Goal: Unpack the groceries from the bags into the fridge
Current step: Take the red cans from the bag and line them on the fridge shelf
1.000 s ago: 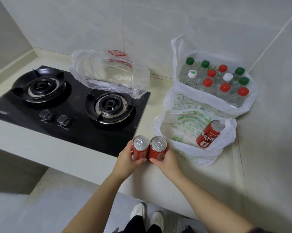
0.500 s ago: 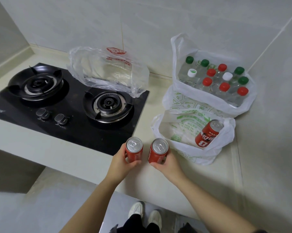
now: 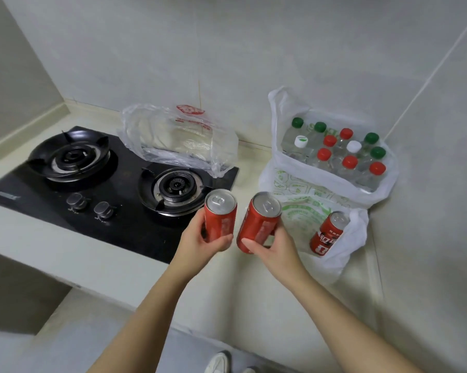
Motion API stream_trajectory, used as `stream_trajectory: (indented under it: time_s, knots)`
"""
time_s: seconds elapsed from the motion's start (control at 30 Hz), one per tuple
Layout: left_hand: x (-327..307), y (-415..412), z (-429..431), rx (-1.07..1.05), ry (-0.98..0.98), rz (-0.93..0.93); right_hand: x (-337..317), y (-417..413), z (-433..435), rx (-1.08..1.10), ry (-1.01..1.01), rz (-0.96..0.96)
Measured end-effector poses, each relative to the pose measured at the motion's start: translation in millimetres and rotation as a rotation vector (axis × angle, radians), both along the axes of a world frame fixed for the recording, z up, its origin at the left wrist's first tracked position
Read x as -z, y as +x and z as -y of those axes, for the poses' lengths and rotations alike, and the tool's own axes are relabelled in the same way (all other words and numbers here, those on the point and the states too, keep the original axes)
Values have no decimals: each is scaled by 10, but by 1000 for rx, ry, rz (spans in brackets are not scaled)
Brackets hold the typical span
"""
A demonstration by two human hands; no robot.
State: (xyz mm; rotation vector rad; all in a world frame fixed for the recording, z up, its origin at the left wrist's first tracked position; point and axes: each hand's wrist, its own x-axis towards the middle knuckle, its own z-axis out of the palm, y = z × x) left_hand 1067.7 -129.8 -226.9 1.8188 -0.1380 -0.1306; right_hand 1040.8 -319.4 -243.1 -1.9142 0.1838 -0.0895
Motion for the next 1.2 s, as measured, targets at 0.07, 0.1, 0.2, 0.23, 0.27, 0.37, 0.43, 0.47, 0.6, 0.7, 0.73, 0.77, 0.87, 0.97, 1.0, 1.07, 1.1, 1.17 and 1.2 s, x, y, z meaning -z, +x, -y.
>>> stream_trajectory:
  time_s: [0.07,0.1,0.2,0.23,0.27,0.37,0.43,0.47,0.6,0.7,0.73,0.77,0.87,0.97,1.0,1.07,1.1,1.17,1.2]
  knots:
    - [-387,139,55,-12,-17,92,-368,149,46,25,21,99]
    - [-574,193,81,-20,-25,130,-559,207,71,38,24,143]
    - [-1079,300,139,-60,-63,224,-1117,316,149,64,-4,238]
    - [-1225,317,151,-71,-65,256,-1273,332,181,65,-15,264]
    - [-1357,329,166,-80,-67,282,-1411,340,210,67,-25,291]
    - [-1655,329,194,-86,-86,302,-1730,343,262,67,-33,346]
    - [-1764,316,217,-81,-114,288,-1863,362,275,54,-22,352]
    - [-1796,306,231,-80,-122,283,-1912,374,273,46,-25,352]
    - [-1871,265,261,-102,-144,259,-2042,423,261,24,-70,362]
    - [-1908,229,235,-145,-147,266,-2049,457,249,-6,-77,371]
    - [-1922,205,214,-167,-145,271,-2039,470,236,-12,-74,370]
    - [-1933,183,182,-191,-140,278,-2030,490,213,-17,-66,369]
    - [-1936,115,43,-260,-124,286,-1977,587,104,-52,-17,362]
    - [-1926,16,-151,-348,-120,295,-1972,664,-93,-114,18,372]
    - [-1928,-27,-218,-376,-127,299,-1980,681,-172,-138,27,377]
    - [-1945,-127,-356,-429,-139,305,-2002,693,-338,-183,37,387]
    - [-1957,-175,-434,-455,-144,310,-2020,689,-426,-204,40,395]
    - [-1991,-268,-601,-508,-151,320,-2078,666,-618,-251,40,414]
    - [-2009,-319,-693,-533,-150,327,-2114,653,-721,-274,36,421]
